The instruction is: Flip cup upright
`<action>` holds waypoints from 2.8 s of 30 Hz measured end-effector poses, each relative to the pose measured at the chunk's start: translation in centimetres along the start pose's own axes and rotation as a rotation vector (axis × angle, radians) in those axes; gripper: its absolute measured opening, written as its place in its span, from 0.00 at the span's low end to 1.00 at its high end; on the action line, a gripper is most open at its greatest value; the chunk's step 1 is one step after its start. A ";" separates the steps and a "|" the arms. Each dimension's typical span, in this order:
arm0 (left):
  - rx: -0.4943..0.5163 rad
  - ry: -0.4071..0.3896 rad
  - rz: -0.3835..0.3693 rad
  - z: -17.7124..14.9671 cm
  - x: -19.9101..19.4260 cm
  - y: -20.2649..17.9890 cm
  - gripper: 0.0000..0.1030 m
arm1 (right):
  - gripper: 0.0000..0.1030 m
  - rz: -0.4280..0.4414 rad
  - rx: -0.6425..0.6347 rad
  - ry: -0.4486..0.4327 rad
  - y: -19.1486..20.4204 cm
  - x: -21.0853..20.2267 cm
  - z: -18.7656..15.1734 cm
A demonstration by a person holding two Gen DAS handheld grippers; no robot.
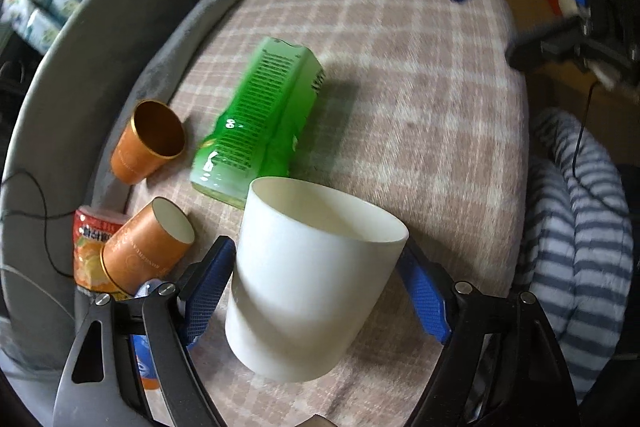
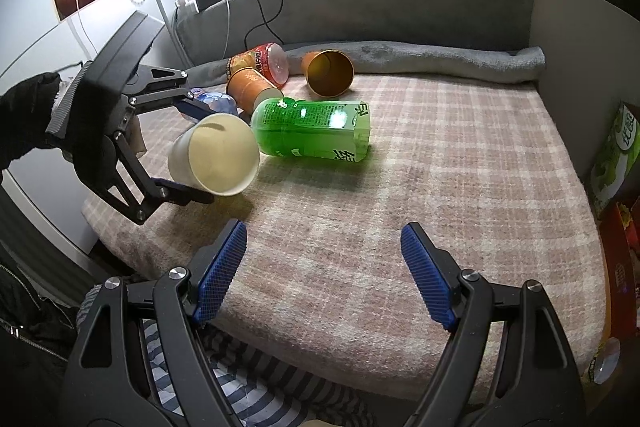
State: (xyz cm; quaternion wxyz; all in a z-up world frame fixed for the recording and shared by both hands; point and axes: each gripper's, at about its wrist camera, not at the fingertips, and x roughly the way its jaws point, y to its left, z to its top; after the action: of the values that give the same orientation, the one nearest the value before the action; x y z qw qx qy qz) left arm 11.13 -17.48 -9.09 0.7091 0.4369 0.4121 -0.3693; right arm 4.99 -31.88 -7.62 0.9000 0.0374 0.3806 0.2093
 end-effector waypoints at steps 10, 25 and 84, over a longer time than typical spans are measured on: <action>-0.238 -0.128 -0.061 -2.3 -1.8 2.7 0.79 | 0.80 0.010 -0.022 0.003 1.2 0.5 0.2; -0.623 -0.341 -0.090 -7.9 -2.9 5.1 0.78 | 0.80 0.019 -0.064 0.002 2.8 0.6 1.2; -0.879 -0.484 0.027 -12.6 -5.1 4.6 0.78 | 0.86 -0.297 0.096 -0.225 5.1 -0.7 5.8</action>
State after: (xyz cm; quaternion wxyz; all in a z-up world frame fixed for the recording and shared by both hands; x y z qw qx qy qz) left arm 9.96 -3.35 -6.53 0.9061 0.0042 0.3468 -0.2422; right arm 6.84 -26.99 -1.85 0.9551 0.0471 0.2883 0.0504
